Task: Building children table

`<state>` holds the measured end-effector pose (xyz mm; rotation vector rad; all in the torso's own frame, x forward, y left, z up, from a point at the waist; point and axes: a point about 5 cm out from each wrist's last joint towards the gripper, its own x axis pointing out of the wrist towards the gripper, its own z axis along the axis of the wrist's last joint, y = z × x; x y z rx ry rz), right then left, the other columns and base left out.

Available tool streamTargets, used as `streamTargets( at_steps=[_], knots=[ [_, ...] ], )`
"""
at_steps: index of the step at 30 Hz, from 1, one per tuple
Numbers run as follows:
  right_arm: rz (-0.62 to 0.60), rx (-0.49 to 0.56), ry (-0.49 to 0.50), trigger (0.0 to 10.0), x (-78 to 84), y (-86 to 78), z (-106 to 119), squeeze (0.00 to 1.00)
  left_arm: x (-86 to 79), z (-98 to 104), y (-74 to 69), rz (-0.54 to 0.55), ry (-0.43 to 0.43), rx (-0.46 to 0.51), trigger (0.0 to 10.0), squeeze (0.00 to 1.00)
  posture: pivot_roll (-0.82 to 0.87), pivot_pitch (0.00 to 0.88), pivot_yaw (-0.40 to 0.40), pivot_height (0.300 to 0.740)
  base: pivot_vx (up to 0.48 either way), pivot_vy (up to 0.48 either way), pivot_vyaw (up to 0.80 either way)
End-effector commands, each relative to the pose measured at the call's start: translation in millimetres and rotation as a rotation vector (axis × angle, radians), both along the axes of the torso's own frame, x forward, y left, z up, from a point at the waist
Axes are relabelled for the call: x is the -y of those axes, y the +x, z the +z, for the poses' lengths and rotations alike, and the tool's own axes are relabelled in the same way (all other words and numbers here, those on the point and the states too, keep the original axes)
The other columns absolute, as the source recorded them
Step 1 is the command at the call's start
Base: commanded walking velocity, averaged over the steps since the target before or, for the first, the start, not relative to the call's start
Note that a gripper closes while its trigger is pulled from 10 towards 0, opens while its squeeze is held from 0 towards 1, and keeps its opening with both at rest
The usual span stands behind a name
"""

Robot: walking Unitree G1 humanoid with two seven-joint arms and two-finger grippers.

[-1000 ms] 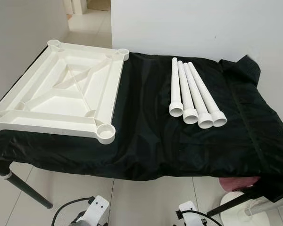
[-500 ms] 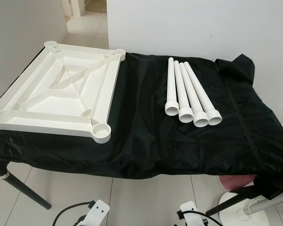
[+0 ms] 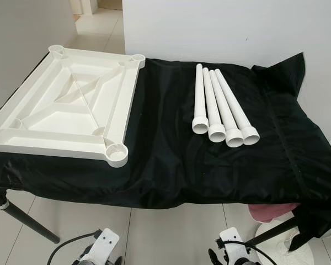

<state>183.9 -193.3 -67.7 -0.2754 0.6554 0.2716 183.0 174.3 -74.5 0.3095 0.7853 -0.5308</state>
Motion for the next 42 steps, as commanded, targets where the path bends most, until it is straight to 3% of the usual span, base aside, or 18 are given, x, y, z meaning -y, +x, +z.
streamTargets(
  at_steps=[1,3,6,7,11,13,16,18,21,22,24,31,35,36,38,42],
  knots=[
    [0.042,0.0,0.019,10.0,-2.9,-4.8,-1,0.0,5.6,1,-2.8,-0.039,-0.067,-0.005,10.0,0.0,-0.01,0.1,-0.032,0.74,0.0,0.0,0.0],
    [0.102,0.032,0.121,10.0,-9.1,-2.4,5,0.0,7.6,7,-1.2,-0.094,-0.142,0.035,10.0,0.0,-0.01,0.11,-0.032,0.74,0.0,0.0,0.0],
    [0.139,0.058,0.187,10.0,-11.2,-1.1,9,0.0,8.3,12,-0.6,-0.142,-0.187,0.071,10.0,0.0,-0.02,0.126,-0.03,0.74,0.0,0.0,0.0],
    [0.177,0.085,0.255,10.0,-12.2,0.1,14,0.0,8.5,17,-0.6,-0.174,-0.258,0.082,10.0,0.0,-0.02,0.136,-0.028,0.74,0.0,0.0,0.0],
    [0.221,0.107,0.312,10.0,-12.8,0.8,20,0.0,8.6,24,-0.4,-0.224,-0.306,0.112,10.0,0.0,-0.02,0.145,-0.026,0.74,0.0,0.0,0.0],
    [0.344,0.142,0.384,10.0,-12.3,1.3,34,0.0,6.9,39,-2.8,-0.34,-0.392,0.146,10.0,0.0,-0.02,0.155,-0.026,0.74,0.0,0.0,0.0],
    [0.419,0.169,0.381,10.0,-12.3,1.5,41,0.0,7.2,47,-5.8,-0.409,-0.434,0.153,10.0,0.0,-0.02,0.156,-0.031,0.74,0.0,0.0,0.0],
    [0.547,0.2,0.41,10.0,-14.1,0.7,57,0.0,7.4,65,-15.5,-0.541,-0.539,0.126,10.0,0.0,-0.01,0.159,-0.04,0.74,0.0,0.0,0.0],
    [0.566,0.211,0.414,10.0,-14.6,0.6,60,0.0,7.6,69,-16.7,-0.564,-0.548,0.138,10.0,0.0,-0.01,0.159,-0.04,0.74,0.0,0.0,0.0],
    [0.665,0.201,0.447,10.0,-11.6,-4.7,73,0.0,6.2,82,-16.6,-0.606,-0.568,0.148,10.0,0.0,-0.02,0.159,-0.039,0.74,0.0,0.0,0.0],
    [0.737,0.193,0.469,10.0,-8.3,-8.5,84,0.0,6.6,92,-15.7,-0.634,-0.592,0.145,10.0,0.0,-0.02,0.16,-0.039,0.74,0.0,0.0,0.0],
    [0.845,0.171,0.52,10.0,-5.5,-12.3,111,0.0,7.8,115,-12.2,-0.699,-0.63,0.193,10.0,0.0,-0.02,0.157,-0.035,0.74,0.0,0.0,0.0],
    [0.935,0.241,0.526,10.0,-7.7,-12.1,147,0.0,11.7,150,-11.6,-0.786,-0.679,0.242,10.0,0.0,-0.02,0.155,-0.034,0.74,0.0,0.0,0.0],
    [0.935,0.241,0.526,10.0,-7.7,-12.1,147,0.0,11.7,150,-11.6,-0.786,-0.679,0.242,10.0,0.0,-0.02,0.155,-0.034,0.74,0.0,0.0,0.0],
    [0.98,0.266,0.518,10.0,-8.3,-7.7,166,0.0,15.4,178,-4.8,-0.808,-0.709,0.302,10.0,0.0,-0.01,0.151,-0.037,0.74,0.0,0.0,0.0],
    [0.998,0.286,0.494,10.0,-9.4,0.6,178,0.0,17.7,198,1.1,-0.821,-0.733,0.336,10.0,0.0,-0.01,0.145,-0.038,0.74,0.0,0.0,0.0]
  ],
)
